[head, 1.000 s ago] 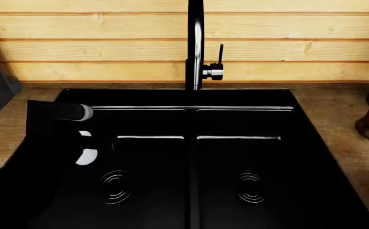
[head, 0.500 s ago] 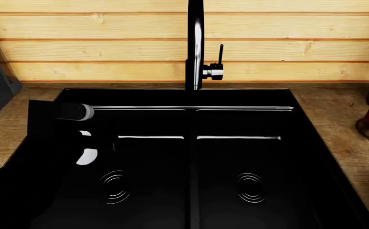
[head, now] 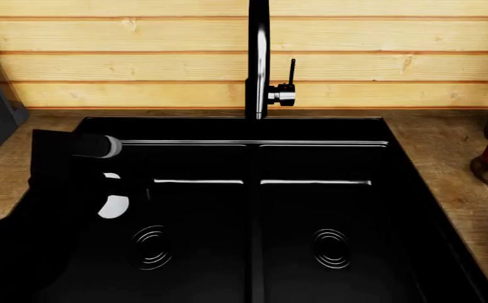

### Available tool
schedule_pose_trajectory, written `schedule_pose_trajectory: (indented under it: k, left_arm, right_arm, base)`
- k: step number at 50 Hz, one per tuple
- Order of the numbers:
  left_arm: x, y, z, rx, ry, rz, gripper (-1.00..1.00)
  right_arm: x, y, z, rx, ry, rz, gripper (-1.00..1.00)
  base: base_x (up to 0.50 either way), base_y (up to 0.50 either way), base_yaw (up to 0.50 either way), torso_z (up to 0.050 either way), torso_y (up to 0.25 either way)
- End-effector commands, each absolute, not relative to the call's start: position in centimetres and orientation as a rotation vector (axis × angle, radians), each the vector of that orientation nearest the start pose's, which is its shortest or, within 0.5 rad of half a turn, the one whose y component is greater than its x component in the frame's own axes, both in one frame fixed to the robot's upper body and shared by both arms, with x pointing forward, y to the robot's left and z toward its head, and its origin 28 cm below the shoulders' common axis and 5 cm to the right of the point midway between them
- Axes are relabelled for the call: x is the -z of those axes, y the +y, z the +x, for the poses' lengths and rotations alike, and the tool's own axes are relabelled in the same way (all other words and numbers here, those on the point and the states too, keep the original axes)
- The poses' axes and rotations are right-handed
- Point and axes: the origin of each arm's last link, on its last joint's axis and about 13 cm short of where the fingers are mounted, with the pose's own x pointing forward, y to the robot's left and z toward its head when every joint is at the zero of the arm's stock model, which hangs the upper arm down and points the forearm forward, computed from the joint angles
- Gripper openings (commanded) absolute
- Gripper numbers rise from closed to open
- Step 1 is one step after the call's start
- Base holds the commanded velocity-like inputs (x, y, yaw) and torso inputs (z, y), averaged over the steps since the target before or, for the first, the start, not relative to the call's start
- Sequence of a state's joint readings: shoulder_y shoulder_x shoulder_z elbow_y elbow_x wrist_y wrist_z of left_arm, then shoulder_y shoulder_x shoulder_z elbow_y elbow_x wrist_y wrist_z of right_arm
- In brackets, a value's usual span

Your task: Pick the cup and bowl from the sink and place them on the counter for drying.

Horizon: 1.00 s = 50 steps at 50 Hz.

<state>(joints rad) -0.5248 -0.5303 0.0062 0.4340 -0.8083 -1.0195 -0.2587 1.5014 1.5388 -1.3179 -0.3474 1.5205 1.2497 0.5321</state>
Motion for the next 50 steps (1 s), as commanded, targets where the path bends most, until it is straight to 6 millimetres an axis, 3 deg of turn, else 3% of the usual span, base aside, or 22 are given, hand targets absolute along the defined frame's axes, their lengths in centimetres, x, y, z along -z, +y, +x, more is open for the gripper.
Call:
schedule_pose_trajectory:
  k: [1,2,19,26,39,50]
  left_arm:
    - [-18.3,27.4,25.6,0.130,0.146,0.008,1.00]
    - [-18.2,27.2,25.7,0.131,0.146,0.007,1.00]
    - [-18.2,26.9,26.0,0.138,0.147,0.009,1.00]
    - [-18.4,26.9,26.1,0.144,0.147,0.013,1.00]
    - [-18.5,26.8,26.2,0.151,0.143,0.013,1.00]
    - [-18.6,26.7,26.2,0.153,0.142,0.015,1.00]
  right_arm:
    - [-22.2,-30.0,16.9,0.184,0.957,-0.588,-1.00]
    - [-22.2,-30.0,16.9,0.189,0.959,-0.585,1.00]
    - [-23.3,-29.8,16.6,0.214,0.963,-0.526,1.00]
    - [-24.7,-29.8,16.5,0.262,0.933,-0.539,1.00]
    - [-27.4,-28.9,15.9,0.272,0.868,-0.507,1.00]
    - [-28.4,-27.3,16.0,0.200,0.799,-0.452,1.00]
  base:
    - [0.00,0.00,0.00,0.000,0.000]
    - [0.00,0.00,0.00,0.000,0.000]
    - [0.00,0.00,0.00,0.000,0.000]
    - [0.00,0.00,0.00,0.000,0.000]
    - [0.00,0.00,0.00,0.000,0.000]
    - [0.00,0.00,0.00,0.000,0.000]
